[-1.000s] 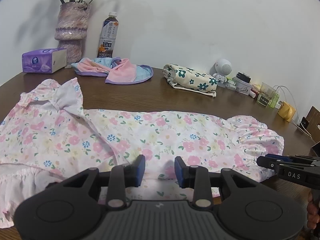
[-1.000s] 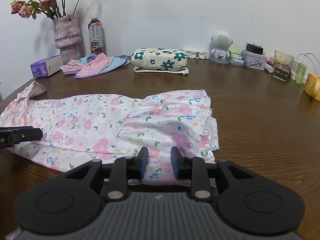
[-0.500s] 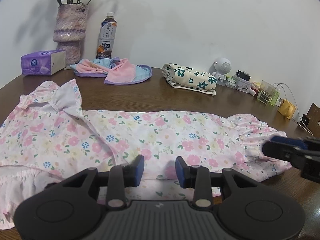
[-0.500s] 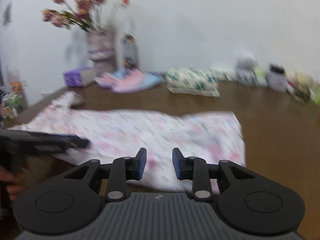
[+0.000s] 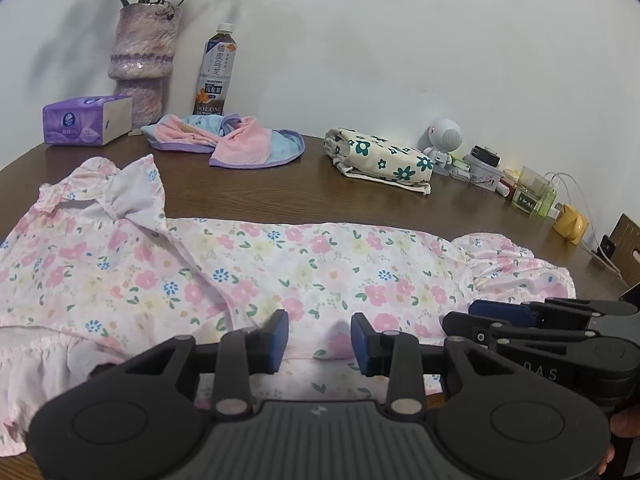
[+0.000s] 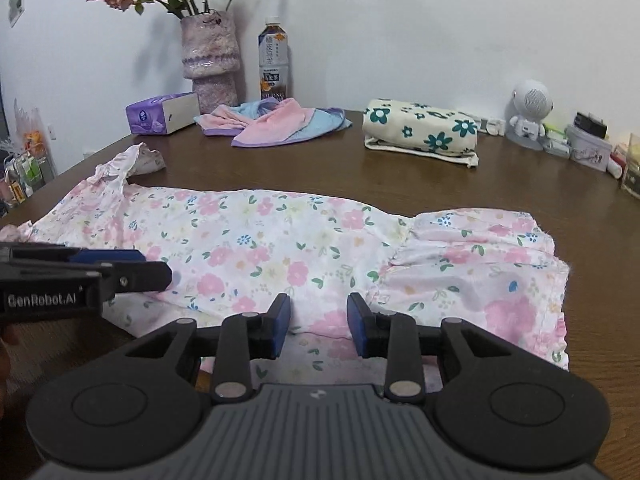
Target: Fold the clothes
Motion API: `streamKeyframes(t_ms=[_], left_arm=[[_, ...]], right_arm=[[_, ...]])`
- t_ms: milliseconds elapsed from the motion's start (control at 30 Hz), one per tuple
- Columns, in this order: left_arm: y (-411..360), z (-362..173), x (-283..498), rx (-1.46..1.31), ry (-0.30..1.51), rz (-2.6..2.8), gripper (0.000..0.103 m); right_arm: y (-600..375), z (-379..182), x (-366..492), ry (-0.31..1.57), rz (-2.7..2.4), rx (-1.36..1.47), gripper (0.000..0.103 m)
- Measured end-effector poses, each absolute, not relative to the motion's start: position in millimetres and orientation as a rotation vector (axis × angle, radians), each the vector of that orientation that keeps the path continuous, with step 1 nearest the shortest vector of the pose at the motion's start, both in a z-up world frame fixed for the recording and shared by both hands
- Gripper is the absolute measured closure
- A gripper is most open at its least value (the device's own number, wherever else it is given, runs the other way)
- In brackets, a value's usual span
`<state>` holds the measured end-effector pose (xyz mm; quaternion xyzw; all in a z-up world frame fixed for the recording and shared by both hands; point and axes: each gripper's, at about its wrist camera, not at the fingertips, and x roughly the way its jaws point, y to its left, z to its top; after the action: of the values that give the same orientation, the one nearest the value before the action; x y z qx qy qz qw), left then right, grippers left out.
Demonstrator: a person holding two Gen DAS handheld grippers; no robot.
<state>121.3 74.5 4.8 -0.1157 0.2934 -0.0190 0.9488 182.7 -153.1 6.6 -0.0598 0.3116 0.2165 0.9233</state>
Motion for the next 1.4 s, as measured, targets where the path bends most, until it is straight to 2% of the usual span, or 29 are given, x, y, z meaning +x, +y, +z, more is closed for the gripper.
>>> streamKeyframes(t_ms=[133, 267, 333, 533, 600, 667, 800, 900, 1067, 1133, 1400], left_arm=[[77.9, 5.5, 119.2, -0.230, 0.597, -0.028, 0.072], [87.1, 5.0, 115.5, -0.231, 0.602, -0.020, 0.085], [91.4, 5.1, 112.9, -0.227, 0.603, -0.016, 0.089], [100.7, 5.9, 106.2, -0.218, 0.602, 0.015, 0.089], [103.4, 6.4, 103.6, -0.215, 0.598, 0.037, 0.088], [104.4, 7.9, 99.7, -0.198, 0.590, 0.069, 0.077], [106.3, 19.5, 91.9, -0.196, 0.539, 0.063, 0.076], [98.9, 32.7, 96.5, -0.189, 0.508, 0.018, 0.067], [78.5, 45.3, 121.9, -0.199, 0.521, -0.081, 0.066], [71.1, 48.6, 130.3, -0.201, 0.525, -0.104, 0.066], [63.5, 52.2, 183.7, -0.258, 0.558, -0.118, 0.070]], right_arm=[[-153.6, 7.1, 183.9, 0.639, 0.445, -0.122, 0.071], [-153.4, 8.0, 184.3, 0.637, 0.441, -0.129, 0.071], [-153.7, 8.1, 184.4, 0.637, 0.442, -0.127, 0.071], [-153.9, 8.1, 184.4, 0.637, 0.442, -0.128, 0.071], [-153.5, 8.0, 184.6, 0.637, 0.443, -0.128, 0.071], [-153.0, 8.2, 184.6, 0.637, 0.443, -0.127, 0.071], [-153.1, 8.2, 184.1, 0.637, 0.445, -0.124, 0.070], [-152.7, 8.2, 184.1, 0.637, 0.449, -0.123, 0.069], [-152.4, 7.5, 183.4, 0.636, 0.450, -0.121, 0.069], [-154.6, 7.8, 183.4, 0.636, 0.464, -0.103, 0.066], [-160.2, 52.5, 199.2, 0.552, 0.484, -0.052, 0.065]])
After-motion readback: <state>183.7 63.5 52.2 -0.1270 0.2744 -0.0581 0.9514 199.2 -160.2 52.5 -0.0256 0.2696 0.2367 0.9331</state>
